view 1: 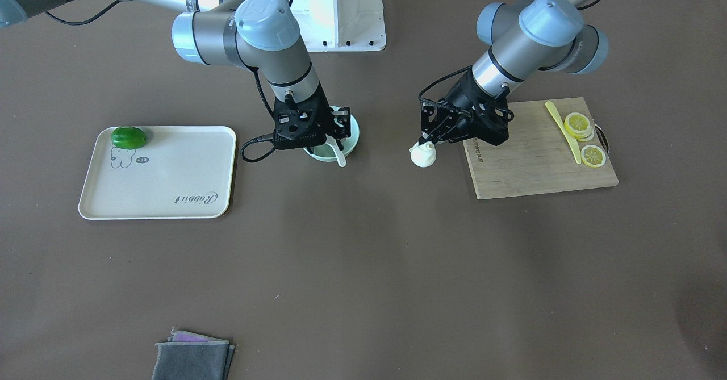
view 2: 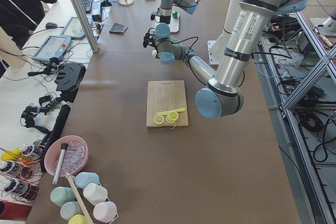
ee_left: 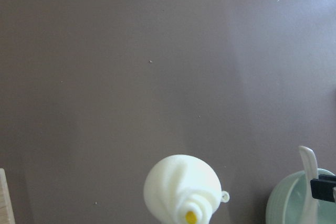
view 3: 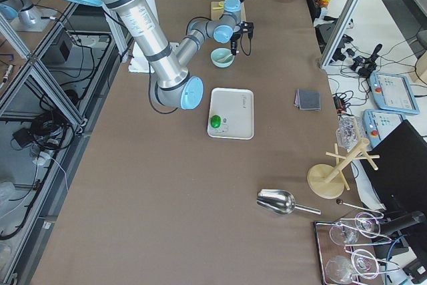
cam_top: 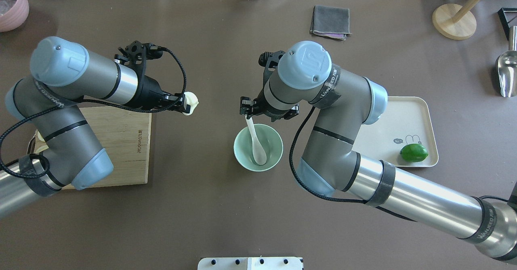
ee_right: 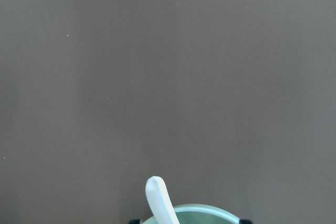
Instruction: Put spoon and bun in bowl
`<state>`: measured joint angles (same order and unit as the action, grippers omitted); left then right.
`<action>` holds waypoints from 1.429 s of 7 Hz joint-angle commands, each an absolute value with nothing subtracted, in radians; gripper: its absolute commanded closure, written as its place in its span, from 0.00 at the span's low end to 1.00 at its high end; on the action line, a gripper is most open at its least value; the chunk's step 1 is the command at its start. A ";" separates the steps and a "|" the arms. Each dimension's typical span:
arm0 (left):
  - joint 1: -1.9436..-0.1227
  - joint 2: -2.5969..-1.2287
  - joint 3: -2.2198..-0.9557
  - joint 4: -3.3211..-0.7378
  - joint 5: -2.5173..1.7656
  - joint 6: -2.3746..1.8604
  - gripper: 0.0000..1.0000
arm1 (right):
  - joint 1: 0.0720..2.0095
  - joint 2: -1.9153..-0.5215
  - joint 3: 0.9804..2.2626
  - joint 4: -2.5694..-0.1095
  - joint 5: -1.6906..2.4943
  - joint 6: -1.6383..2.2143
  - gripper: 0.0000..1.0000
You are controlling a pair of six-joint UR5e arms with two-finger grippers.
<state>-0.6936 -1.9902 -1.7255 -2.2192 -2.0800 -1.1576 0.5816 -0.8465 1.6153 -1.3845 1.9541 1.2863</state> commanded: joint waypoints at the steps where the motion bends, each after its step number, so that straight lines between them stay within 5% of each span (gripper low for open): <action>1: -0.570 -2.061 -1.727 -2.220 -1.961 -1.260 1.00 | 0.684 -0.889 1.701 -1.462 2.049 1.226 0.00; 5: -0.401 -2.167 -1.698 -2.158 -1.800 -1.340 1.00 | 0.801 -1.026 1.730 -1.456 2.131 0.999 0.00; 6: -0.400 -2.187 -1.671 -2.158 -1.798 -1.351 0.68 | 0.808 -1.037 1.730 -1.451 2.132 0.947 0.00; 7: -0.400 -2.192 -1.669 -2.161 -1.778 -1.361 0.04 | 0.810 -1.051 1.730 -1.448 2.134 0.937 0.00; 10: -0.425 -2.180 -1.718 -2.113 -1.759 -1.352 0.03 | 0.853 -1.075 1.744 -1.451 2.137 0.933 0.00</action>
